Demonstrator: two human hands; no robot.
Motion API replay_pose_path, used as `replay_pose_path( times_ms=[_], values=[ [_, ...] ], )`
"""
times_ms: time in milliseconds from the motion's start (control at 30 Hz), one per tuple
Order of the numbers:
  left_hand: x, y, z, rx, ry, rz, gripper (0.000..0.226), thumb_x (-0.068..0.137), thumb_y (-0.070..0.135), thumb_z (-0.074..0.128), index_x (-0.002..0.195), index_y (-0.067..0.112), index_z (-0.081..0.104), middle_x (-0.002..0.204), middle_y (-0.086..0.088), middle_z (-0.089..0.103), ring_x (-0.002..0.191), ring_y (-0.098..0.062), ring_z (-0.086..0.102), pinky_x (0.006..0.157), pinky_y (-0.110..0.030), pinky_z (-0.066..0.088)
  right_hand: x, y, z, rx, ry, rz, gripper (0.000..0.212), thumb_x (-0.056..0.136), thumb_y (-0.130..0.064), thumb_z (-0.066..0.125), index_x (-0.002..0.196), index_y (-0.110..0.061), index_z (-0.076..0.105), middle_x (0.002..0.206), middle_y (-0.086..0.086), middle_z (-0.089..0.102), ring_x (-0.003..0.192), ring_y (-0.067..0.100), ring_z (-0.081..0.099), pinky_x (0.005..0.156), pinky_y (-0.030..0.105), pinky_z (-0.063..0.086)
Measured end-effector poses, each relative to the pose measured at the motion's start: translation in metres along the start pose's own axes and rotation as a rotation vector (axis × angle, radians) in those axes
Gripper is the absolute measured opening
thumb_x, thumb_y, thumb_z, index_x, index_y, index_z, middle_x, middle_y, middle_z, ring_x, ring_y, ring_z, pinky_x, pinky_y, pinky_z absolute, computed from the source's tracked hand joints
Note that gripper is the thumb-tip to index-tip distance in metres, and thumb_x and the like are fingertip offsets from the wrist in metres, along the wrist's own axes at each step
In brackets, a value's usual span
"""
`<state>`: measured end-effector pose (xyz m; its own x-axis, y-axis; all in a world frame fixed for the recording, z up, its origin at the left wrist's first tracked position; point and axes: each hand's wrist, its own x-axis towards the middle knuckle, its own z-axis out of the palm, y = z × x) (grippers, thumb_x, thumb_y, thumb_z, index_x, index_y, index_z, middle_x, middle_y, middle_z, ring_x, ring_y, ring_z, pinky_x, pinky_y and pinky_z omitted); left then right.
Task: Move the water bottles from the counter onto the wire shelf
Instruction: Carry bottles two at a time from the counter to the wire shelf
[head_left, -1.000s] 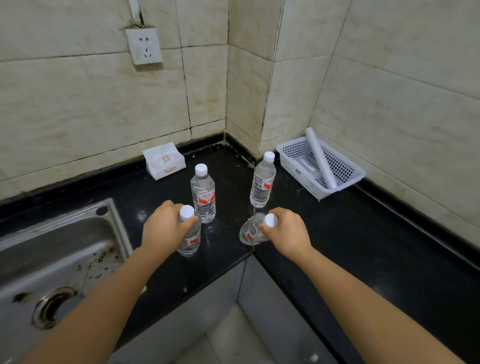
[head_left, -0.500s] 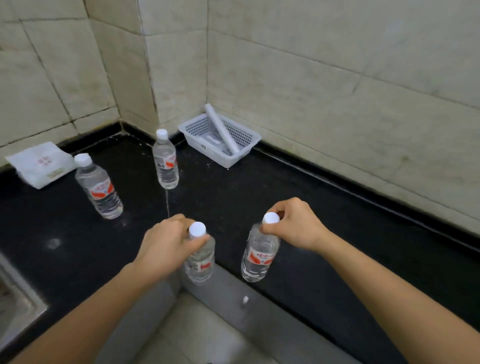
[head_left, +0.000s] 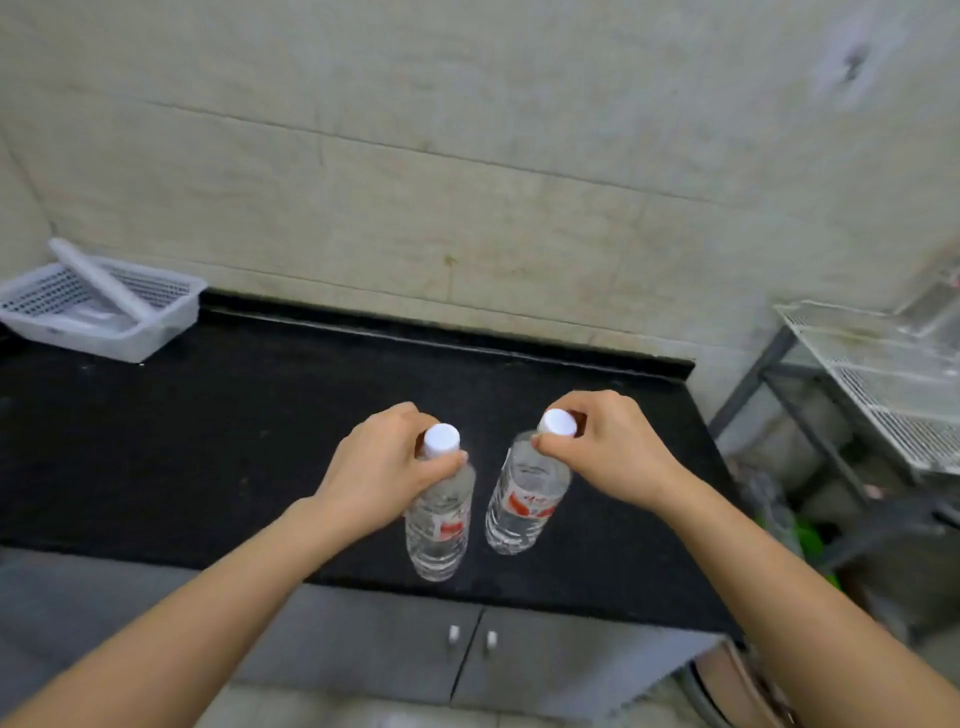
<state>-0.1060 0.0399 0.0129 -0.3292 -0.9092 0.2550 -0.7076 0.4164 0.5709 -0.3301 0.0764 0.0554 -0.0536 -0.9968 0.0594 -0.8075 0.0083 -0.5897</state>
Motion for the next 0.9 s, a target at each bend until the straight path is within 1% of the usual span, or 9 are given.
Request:
replay_pose_path(
  times_ms=[67, 133, 233, 367, 467, 533, 633, 767, 900],
  values=[
    [0.010, 0.045, 0.026, -0.081, -0.022, 0.040, 0.033, 0.076, 0.046, 0.065, 0.066, 0.014, 0.061, 0.071, 0.000, 0.052, 0.066, -0.018, 0.053, 0.063, -0.040, 0.045, -0.024, 0.034, -0.036, -0.002, 0.062, 0.040, 0.009, 0.077, -0.028, 0.071, 0.083, -0.020, 0.070, 0.076, -0.007, 0.067, 0.073, 0.012, 0.063, 0.061, 0.031, 0.051],
    [0.019, 0.088, 0.050, -0.140, -0.053, 0.084, 0.036, 0.076, 0.046, 0.065, 0.069, 0.011, 0.063, 0.072, -0.003, 0.054, 0.067, -0.018, 0.053, 0.064, -0.041, 0.045, -0.047, 0.065, -0.072, -0.012, 0.132, 0.082, 0.010, 0.077, -0.029, 0.072, 0.082, -0.021, 0.070, 0.075, -0.008, 0.066, 0.072, 0.011, 0.062, 0.062, 0.032, 0.049],
    [0.034, 0.153, 0.082, -0.200, -0.117, 0.182, 0.036, 0.078, 0.046, 0.063, 0.073, 0.010, 0.063, 0.077, -0.005, 0.056, 0.071, -0.020, 0.054, 0.068, -0.042, 0.046, -0.077, 0.106, -0.123, -0.012, 0.242, 0.144, 0.010, 0.077, -0.030, 0.072, 0.076, -0.021, 0.068, 0.066, -0.008, 0.061, 0.064, 0.009, 0.054, 0.056, 0.029, 0.041],
    [0.060, 0.235, 0.114, -0.170, -0.175, 0.377, 0.035, 0.079, 0.049, 0.058, 0.064, 0.018, 0.052, 0.073, 0.002, 0.051, 0.068, -0.017, 0.051, 0.065, -0.038, 0.045, -0.113, 0.152, -0.183, -0.017, 0.391, 0.216, 0.016, 0.076, -0.026, 0.073, 0.072, -0.012, 0.066, 0.063, -0.002, 0.058, 0.060, 0.012, 0.049, 0.057, 0.030, 0.037],
    [0.080, 0.294, 0.136, -0.135, -0.185, 0.506, 0.036, 0.080, 0.049, 0.058, 0.068, 0.015, 0.054, 0.074, 0.000, 0.052, 0.069, -0.019, 0.051, 0.065, -0.038, 0.045, -0.131, 0.183, -0.229, -0.031, 0.455, 0.256, 0.020, 0.075, -0.024, 0.073, 0.070, -0.008, 0.064, 0.065, 0.009, 0.062, 0.059, 0.013, 0.048, 0.056, 0.032, 0.036],
    [0.093, 0.330, 0.149, -0.144, -0.169, 0.585, 0.037, 0.080, 0.046, 0.060, 0.066, 0.013, 0.052, 0.070, 0.002, 0.049, 0.065, -0.018, 0.048, 0.060, -0.035, 0.040, -0.138, 0.200, -0.260, -0.044, 0.485, 0.277, 0.020, 0.075, -0.025, 0.074, 0.073, -0.007, 0.066, 0.068, 0.012, 0.065, 0.059, 0.013, 0.050, 0.056, 0.032, 0.038],
    [0.115, 0.382, 0.163, -0.203, -0.147, 0.666, 0.039, 0.080, 0.044, 0.063, 0.061, 0.013, 0.049, 0.063, 0.001, 0.047, 0.058, -0.013, 0.043, 0.053, -0.030, 0.032, -0.145, 0.222, -0.308, -0.037, 0.519, 0.285, 0.017, 0.077, -0.024, 0.075, 0.070, -0.011, 0.067, 0.060, 0.000, 0.058, 0.053, 0.008, 0.047, 0.052, 0.028, 0.035],
    [0.151, 0.454, 0.176, -0.343, -0.147, 0.708, 0.037, 0.077, 0.049, 0.064, 0.066, 0.013, 0.066, 0.063, -0.005, 0.058, 0.059, -0.019, 0.048, 0.055, -0.037, 0.038, -0.141, 0.257, -0.373, -0.036, 0.593, 0.283, 0.017, 0.078, -0.025, 0.076, 0.065, -0.022, 0.065, 0.055, -0.009, 0.055, 0.046, 0.000, 0.045, 0.047, 0.015, 0.034],
    [0.191, 0.517, 0.201, -0.420, -0.122, 0.753, 0.038, 0.079, 0.044, 0.062, 0.065, 0.008, 0.060, 0.056, -0.002, 0.049, 0.051, -0.011, 0.039, 0.052, -0.031, 0.031, -0.132, 0.300, -0.436, 0.004, 0.645, 0.265, 0.015, 0.078, -0.021, 0.076, 0.065, -0.018, 0.069, 0.056, -0.005, 0.051, 0.051, 0.006, 0.040, 0.050, 0.022, 0.032]
  ],
)
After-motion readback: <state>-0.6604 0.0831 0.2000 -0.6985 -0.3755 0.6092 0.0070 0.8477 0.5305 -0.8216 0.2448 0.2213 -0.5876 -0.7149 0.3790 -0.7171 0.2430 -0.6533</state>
